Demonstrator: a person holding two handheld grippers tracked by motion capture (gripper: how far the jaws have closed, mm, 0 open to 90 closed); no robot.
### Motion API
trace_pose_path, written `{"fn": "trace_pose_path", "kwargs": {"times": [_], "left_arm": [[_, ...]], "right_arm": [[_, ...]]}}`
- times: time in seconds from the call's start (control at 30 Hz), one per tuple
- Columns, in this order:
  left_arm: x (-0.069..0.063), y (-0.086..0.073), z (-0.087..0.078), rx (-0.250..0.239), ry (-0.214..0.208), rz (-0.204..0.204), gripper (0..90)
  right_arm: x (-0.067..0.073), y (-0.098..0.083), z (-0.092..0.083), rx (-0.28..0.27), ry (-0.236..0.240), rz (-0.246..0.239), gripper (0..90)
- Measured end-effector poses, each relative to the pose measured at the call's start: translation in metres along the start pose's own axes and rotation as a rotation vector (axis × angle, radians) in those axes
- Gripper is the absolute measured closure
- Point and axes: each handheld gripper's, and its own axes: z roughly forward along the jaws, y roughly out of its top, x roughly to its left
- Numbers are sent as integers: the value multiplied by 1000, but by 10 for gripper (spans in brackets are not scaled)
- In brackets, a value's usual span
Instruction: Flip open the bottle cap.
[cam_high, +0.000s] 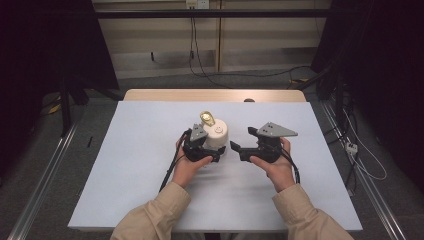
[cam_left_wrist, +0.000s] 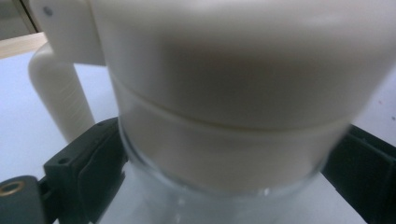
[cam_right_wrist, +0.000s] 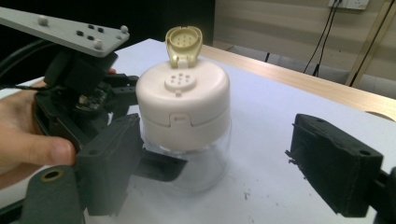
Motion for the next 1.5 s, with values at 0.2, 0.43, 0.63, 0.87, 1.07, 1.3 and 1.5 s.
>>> {"fn": "trace_pose_path", "kwargs": {"times": [0.2,0.43,0.63,0.87,1.07,1.3,1.5], "left_arm": [[4,-2,-22,-33,-13,-6,50],[10,-8,-50,-35,-28,-9,50],[19,-14,-75,-38,-23,-1,51],[30,-23,-101,-43,-6,-16,52],[36,-33,-120,-41,-1,-23,52],[39,-41,-136,-32,17,-4,52],[41,-46,-147,-35,19,1,53]], "right_arm": [[-3,-12,-8,5,-4,7,155],[-3,-25,-14,18,-11,5,145],[-3,-34,-18,26,-14,-8,139],[-4,-46,-26,31,-20,-5,136],[-5,-54,-36,37,-23,-8,133],[-6,-60,-45,29,-29,-2,133],[-6,-68,-52,36,-33,-3,133]]}}
